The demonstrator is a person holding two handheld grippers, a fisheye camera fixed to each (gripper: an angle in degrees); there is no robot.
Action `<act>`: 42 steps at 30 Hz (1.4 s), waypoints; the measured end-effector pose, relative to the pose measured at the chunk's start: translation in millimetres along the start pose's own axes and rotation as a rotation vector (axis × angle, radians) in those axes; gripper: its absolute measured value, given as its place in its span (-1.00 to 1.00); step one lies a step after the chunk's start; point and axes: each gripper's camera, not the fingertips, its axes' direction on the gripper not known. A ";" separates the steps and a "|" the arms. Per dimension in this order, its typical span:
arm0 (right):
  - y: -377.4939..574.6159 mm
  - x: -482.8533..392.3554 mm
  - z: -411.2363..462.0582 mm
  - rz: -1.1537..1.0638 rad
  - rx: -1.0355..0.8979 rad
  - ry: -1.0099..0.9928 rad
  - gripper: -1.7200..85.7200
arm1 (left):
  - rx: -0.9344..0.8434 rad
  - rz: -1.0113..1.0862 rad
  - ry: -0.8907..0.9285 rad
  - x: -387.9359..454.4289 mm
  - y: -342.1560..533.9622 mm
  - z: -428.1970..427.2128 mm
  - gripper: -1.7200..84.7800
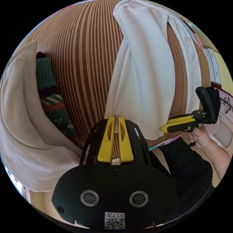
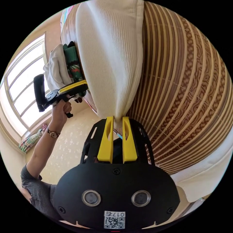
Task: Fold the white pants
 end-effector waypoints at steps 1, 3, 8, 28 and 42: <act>5.8 -6.1 -13.6 -0.023 0.006 0.004 -0.86 | -0.003 0.032 0.003 0.9 3.1 -0.5 -0.96; 22.6 -17.2 -30.6 -0.070 0.004 -0.033 -0.87 | 0.052 0.118 0.061 2.5 24.9 -11.1 -0.98; 94.9 -29.7 -74.7 -0.131 0.079 -0.075 -0.88 | 0.171 0.061 0.335 -21.4 89.2 -31.3 -0.98; 234.1 173.6 -237.1 0.463 0.553 -0.017 -0.72 | 0.195 0.048 0.564 34.4 48.8 -8.0 -0.76; 202.9 236.7 -208.7 0.296 0.514 -0.110 -0.85 | 0.023 -0.064 0.356 94.3 -32.1 70.9 -0.85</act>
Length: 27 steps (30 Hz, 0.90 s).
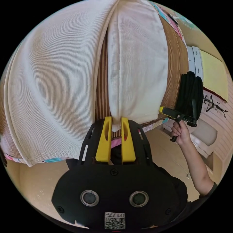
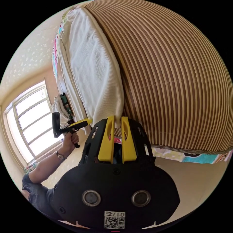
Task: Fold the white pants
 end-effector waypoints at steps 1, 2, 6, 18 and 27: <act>8.2 5.9 -4.0 -0.012 0.020 -0.049 -0.86 | -0.012 0.007 0.042 -2.7 0.8 1.1 -0.85; 13.7 8.8 -7.3 -0.022 0.035 -0.070 -0.86 | -0.031 0.010 0.106 -8.3 4.7 2.0 -0.87; 71.1 35.3 -39.0 -0.092 0.147 -0.079 -0.88 | 0.001 0.071 0.349 -16.8 38.9 -7.5 -0.90; 121.0 34.1 -26.8 -0.138 0.096 0.058 -0.89 | 0.031 -0.034 0.360 -16.4 100.7 -1.9 -0.80; 133.3 -51.3 -7.3 -0.519 0.007 0.229 -0.90 | 0.151 0.192 0.092 68.0 57.4 -73.2 -0.74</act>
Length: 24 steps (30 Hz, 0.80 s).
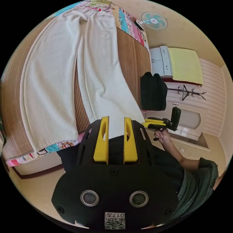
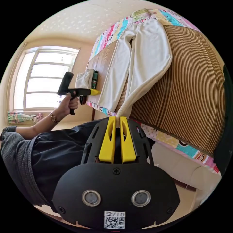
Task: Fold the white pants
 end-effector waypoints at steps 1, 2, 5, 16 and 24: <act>1.6 4.1 8.9 0.027 -0.030 0.049 -0.90 | 0.004 -0.012 -0.026 -3.6 -1.6 2.2 -0.74; 3.6 6.9 12.7 0.048 -0.037 0.069 -0.90 | -0.007 -0.056 -0.073 -17.2 -4.5 11.1 -0.74; 18.4 21.9 26.9 0.115 -0.047 0.025 -0.90 | -0.097 -0.175 -0.167 -63.7 -9.0 49.2 -0.75; 55.4 61.4 49.7 0.227 -0.009 -0.115 -0.90 | 0.092 -0.494 -0.555 -171.8 50.1 54.8 -0.70; 56.9 57.1 75.3 0.225 -0.039 -0.131 -0.91 | 0.050 -0.558 -0.375 -207.5 112.7 109.5 -0.78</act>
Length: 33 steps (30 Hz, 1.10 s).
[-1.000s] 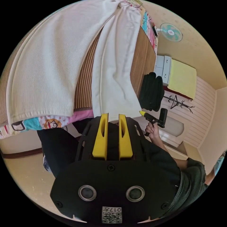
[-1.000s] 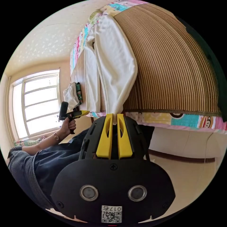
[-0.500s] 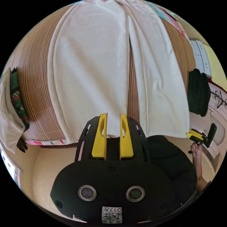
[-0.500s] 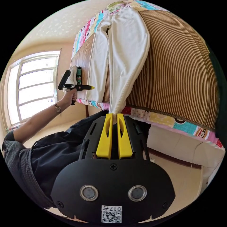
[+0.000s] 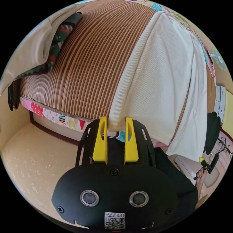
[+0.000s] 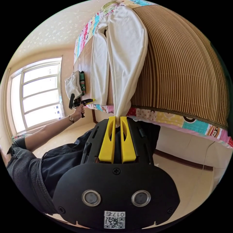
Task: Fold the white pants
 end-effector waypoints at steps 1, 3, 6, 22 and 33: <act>0.5 -2.4 2.3 -0.012 -0.015 0.016 -0.90 | -0.015 0.002 0.039 -0.7 0.4 1.5 -0.81; 2.0 -5.1 3.7 -0.027 -0.031 0.042 -0.90 | -0.117 0.051 0.217 -5.0 4.0 8.7 -0.85; 8.0 -5.5 3.2 -0.040 -0.029 0.057 -0.91 | -0.173 0.219 0.403 -11.6 25.6 7.2 -0.86; 39.6 -10.8 1.3 -0.079 0.018 0.077 -0.91 | 0.242 0.233 0.155 29.0 116.6 -47.2 -0.78; 39.7 -58.1 13.4 -0.204 -0.004 0.030 -0.91 | 0.228 0.561 0.784 196.5 148.9 -73.7 -0.84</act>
